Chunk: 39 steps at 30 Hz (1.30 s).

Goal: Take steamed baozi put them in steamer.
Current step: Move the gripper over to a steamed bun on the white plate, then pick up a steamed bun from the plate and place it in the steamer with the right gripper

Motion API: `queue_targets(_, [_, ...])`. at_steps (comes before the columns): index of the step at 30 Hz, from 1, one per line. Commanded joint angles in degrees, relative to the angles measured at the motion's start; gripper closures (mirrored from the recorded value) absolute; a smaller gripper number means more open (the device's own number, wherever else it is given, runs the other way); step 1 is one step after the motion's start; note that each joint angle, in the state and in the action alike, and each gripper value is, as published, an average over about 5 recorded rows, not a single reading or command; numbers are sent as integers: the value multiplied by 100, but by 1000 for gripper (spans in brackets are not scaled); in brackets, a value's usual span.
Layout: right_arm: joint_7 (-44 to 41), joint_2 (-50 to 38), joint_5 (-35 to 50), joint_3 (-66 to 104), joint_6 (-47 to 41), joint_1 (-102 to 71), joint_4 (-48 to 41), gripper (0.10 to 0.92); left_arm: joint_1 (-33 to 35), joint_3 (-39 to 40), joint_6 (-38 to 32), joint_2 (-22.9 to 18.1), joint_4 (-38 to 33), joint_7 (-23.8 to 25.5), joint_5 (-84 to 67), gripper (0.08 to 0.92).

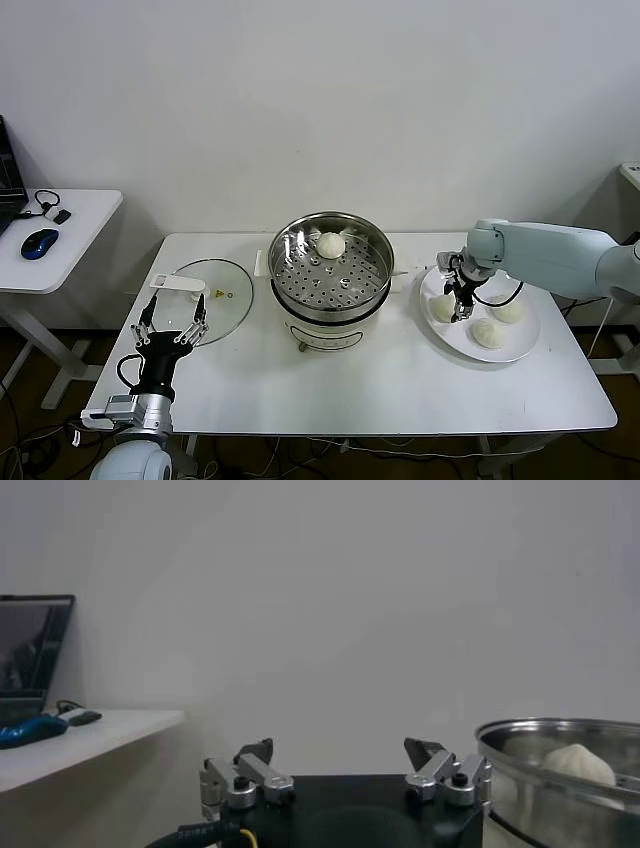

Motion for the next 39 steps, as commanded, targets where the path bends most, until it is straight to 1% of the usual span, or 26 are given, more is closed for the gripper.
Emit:
queue_targets(1, [-43,7,-16,46,13,-40,-12,435,-1,-18,2,5,-7,1,-6,177])
queue_targets(4, [-64,-21,-15,-12,15,90,103,463,4,-29,5,7,-23,3,-7,177])
queue_targets(7, [-94,-78,-3,-168,54,448,339,465,5,-37,10,7,-35,3,-8,177])
queue_targets(15, [-331,-144,121,-1047,448,2330,1469,458,-3,-20,28,36,-83,9,2,177])
queue_targets(20, [-358,-62,111,-1414,984,3334,2139,457,11,-3,30,70,-121,8,11,177])
queue_targets(23, [-355,36,45,-1528,1471,3807,2386,457,29,-2,27,81,-145,5,15,177])
queue_targets(25, [-369,105,77,-1545,1625,3999,2486,457,37,5,28,78,-158,4,21,177])
queue_targets(28, [-388,218,400,-1550,1471,4136,2617,453,49,30,31,67,-187,7,47,177])
queue_targets(31, [-339,398,897,-1523,1105,4133,2635,446,71,60,31,69,-229,14,72,177])
queue_targets(39, [-259,1244,1772,-1134,488,3812,2173,433,96,113,28,107,-296,21,57,177])
